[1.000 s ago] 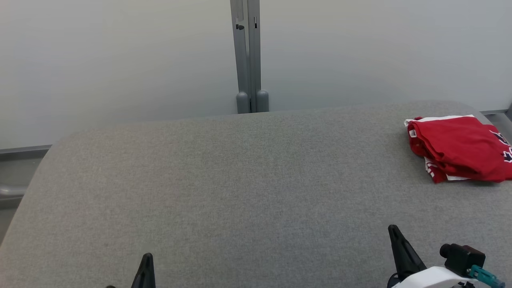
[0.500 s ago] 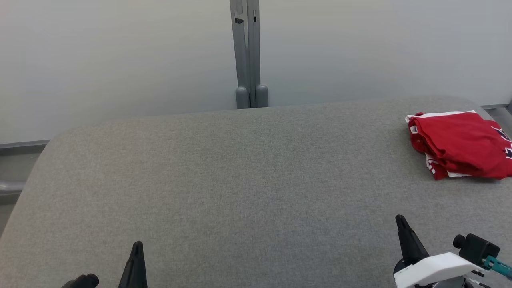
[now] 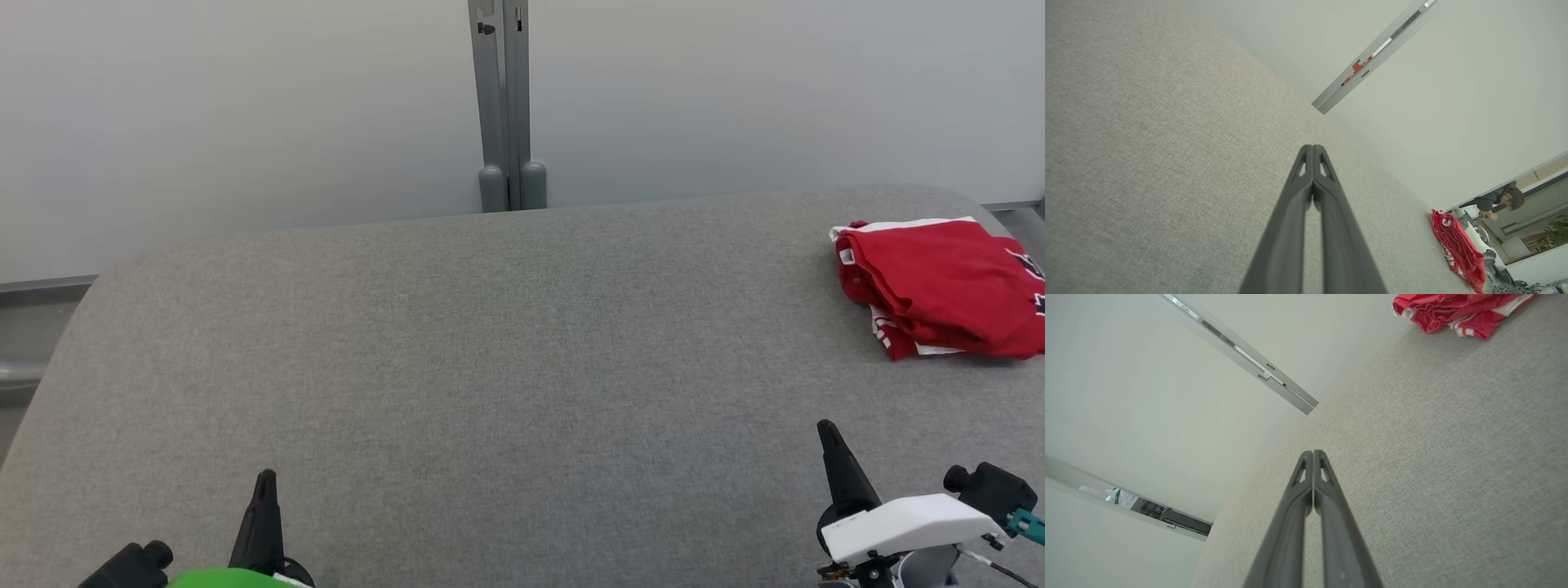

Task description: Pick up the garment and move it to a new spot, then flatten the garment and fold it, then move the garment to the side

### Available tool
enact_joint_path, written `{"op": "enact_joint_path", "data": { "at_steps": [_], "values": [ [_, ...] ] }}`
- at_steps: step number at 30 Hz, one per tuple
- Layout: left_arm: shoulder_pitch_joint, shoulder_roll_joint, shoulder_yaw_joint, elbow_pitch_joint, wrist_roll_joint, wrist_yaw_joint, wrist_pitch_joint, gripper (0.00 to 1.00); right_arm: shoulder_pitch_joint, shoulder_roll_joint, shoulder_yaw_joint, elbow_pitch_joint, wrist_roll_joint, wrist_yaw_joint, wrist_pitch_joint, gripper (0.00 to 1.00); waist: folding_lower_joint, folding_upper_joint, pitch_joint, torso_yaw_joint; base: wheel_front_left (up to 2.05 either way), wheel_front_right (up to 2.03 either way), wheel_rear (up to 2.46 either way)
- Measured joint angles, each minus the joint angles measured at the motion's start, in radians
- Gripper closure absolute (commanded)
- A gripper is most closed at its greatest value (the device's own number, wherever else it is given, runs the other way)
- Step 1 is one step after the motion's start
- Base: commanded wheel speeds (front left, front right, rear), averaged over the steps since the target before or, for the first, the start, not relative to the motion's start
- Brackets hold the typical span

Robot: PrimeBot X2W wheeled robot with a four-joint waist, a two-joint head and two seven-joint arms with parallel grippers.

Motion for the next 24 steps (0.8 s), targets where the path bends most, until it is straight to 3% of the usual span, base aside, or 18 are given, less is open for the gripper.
{"op": "enact_joint_path", "data": {
  "at_steps": [24],
  "values": [
    [-0.076, 0.002, 0.048, 0.026, -0.286, -0.025, 0.068, 1.00, -0.049, 0.012, -0.053, 0.003, 0.248, 0.000, 0.071, 1.00, 0.0000, 0.0000, 0.033, -0.002, 0.00, 0.00, 0.00]
  ]
}}
